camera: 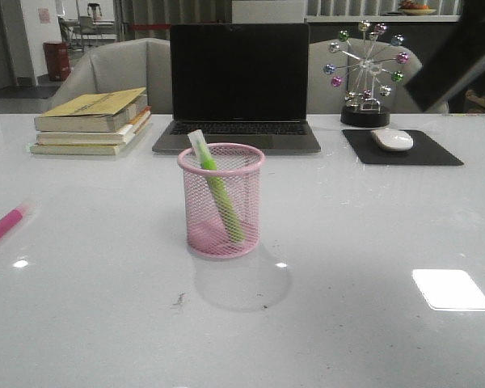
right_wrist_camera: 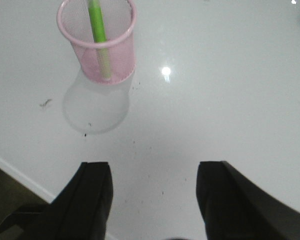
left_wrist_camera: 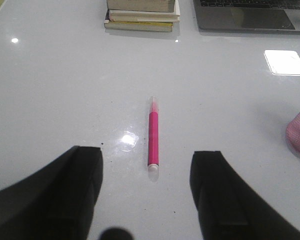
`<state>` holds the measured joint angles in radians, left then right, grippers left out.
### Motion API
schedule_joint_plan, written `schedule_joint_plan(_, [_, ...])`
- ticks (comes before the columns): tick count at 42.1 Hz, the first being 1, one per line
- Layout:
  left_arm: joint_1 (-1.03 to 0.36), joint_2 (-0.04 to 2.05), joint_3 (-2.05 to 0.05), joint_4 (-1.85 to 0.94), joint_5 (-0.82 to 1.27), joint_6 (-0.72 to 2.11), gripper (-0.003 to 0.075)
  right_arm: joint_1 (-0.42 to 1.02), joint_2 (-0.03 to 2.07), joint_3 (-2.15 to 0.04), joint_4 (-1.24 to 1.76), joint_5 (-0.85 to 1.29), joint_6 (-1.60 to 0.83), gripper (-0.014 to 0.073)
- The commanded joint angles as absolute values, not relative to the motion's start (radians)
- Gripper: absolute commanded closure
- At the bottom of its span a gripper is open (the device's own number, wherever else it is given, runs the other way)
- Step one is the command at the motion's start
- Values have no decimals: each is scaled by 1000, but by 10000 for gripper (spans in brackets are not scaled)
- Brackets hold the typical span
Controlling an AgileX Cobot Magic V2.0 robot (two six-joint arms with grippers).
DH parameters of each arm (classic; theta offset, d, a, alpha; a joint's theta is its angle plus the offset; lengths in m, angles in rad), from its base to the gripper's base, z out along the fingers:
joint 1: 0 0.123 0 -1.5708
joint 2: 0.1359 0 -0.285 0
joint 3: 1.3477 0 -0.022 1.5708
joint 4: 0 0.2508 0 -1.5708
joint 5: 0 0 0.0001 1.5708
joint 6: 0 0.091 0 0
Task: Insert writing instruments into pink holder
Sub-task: 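Withdraw the right gripper away from the holder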
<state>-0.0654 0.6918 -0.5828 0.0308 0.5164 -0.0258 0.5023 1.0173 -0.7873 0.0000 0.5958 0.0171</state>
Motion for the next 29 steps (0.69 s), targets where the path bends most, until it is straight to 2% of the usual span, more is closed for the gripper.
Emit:
schedule_joint_plan(1, [-80,711,-625,27,461,-33,260,494,935,-811,-10,637,11,105])
schedule_joint_plan(4, [-92,745,-650,32,500,-27,235,494,895,-811,-10,661,11,105])
schedule_joint_plan(9, [-107,851,-712,32,560,-25,125,494,849,-811,-10,683,11,105])
schedule_joint_plan(11, [-110,897,-734,32,580,-25,104,494,844,-811,-10,688,11,105])
schedule_joint_plan(29, [-110,1416,-984,32,650,-25,99,494,852,-811,-10,696,11,105])
